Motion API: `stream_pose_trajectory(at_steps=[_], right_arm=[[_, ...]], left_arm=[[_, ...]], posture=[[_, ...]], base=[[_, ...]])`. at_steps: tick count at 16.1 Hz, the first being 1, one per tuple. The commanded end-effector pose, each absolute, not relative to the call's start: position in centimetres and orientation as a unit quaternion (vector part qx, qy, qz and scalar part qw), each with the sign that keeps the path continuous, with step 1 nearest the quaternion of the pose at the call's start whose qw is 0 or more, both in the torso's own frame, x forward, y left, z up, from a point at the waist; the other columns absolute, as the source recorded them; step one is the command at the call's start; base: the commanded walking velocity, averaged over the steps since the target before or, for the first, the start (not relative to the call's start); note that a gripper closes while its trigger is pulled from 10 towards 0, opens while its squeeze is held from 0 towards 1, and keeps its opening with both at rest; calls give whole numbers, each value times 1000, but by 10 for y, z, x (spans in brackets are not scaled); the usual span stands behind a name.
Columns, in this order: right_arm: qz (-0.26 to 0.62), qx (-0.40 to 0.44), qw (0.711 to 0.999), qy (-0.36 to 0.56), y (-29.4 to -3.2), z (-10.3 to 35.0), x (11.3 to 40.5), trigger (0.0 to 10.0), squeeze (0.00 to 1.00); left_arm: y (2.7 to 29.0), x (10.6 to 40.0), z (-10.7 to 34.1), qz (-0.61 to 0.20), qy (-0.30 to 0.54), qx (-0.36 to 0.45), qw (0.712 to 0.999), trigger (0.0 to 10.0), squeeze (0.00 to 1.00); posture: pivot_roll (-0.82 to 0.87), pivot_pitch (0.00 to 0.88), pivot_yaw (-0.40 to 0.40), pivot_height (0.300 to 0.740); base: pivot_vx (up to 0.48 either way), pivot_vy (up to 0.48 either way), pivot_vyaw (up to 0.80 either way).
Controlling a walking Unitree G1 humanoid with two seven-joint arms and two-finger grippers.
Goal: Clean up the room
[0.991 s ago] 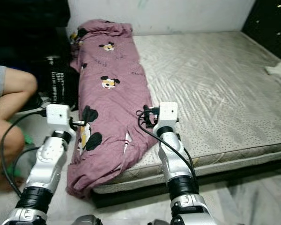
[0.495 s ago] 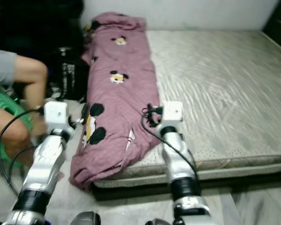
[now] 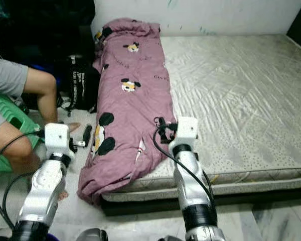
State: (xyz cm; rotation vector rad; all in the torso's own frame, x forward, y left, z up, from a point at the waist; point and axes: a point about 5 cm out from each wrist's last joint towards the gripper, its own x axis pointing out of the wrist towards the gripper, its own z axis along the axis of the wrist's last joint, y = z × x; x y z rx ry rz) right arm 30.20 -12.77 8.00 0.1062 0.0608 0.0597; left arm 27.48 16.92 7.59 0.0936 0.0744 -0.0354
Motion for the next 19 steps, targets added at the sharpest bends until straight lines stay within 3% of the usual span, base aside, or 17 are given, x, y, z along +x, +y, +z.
stream_pose_trajectory(at_steps=[1,5,10,19], right_arm=[[37,53,997,30,-126,81,298,10000,0],[39,46,998,21,-131,86,290,10000,0],[35,16,999,5,-155,101,262,10000,0],[35,16,999,27,-154,99,258,10000,0]], left_arm=[[171,273,80,-11,35,43,998,10000,0],[174,268,84,-5,29,41,999,10000,0],[198,234,91,30,14,48,998,10000,0],[190,239,93,11,14,46,999,10000,0]], posture=[[37,38,-7,740],[30,57,-1,740],[40,70,1,740],[35,53,0,740]], base=[[0,0,0],[0,0,0],[0,0,0],[0,0,0]])
